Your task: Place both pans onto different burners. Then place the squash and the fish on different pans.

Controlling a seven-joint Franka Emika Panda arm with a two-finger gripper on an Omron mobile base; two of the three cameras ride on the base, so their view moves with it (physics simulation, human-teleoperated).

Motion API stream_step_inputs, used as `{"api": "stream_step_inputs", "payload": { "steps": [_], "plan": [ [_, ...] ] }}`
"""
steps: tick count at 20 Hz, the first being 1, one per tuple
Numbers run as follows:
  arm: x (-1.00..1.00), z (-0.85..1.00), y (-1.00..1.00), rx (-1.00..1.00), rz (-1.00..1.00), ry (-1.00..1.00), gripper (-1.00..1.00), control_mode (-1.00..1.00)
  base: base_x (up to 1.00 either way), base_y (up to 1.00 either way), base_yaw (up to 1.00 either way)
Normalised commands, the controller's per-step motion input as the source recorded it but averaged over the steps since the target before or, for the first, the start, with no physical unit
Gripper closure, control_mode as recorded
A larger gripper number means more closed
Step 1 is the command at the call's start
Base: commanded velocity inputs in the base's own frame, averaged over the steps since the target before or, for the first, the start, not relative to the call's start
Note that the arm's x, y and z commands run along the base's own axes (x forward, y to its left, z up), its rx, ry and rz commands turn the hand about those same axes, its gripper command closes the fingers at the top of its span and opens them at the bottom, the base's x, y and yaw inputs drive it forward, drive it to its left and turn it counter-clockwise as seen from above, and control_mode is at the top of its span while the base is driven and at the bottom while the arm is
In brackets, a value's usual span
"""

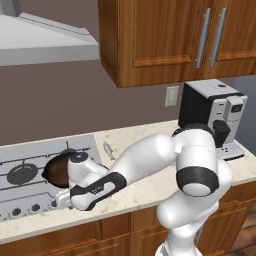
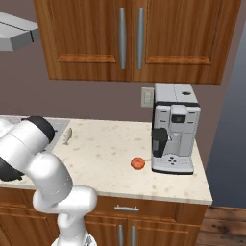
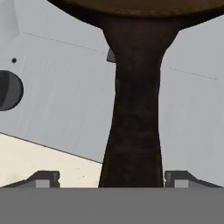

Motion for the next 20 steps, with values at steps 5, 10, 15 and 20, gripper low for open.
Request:
{"api": "stream_step_inputs", "payload": {
  "steps": [5, 10, 15, 20],
  "plan": [
    [-0.18, 0.45, -0.07, 0.02, 0.00, -0.02, -1.00, -1.00, 0.00, 0.00, 0.00],
    [-0.04, 0.80, -0.06, 0.08, 0.00, 0.00, -1.00, -1.00, 0.00, 0.00, 0.00],
    [-0.34, 0.59, -0.25, 0.04, 0.00, -0.05, -1.00, -1.00, 0.00, 0.00, 0.00],
    [-0.44, 0.55, -0.39, 0.00, 0.00, -0.08, -1.00, -1.00, 0.00, 0.00, 0.00]
  ]
}}
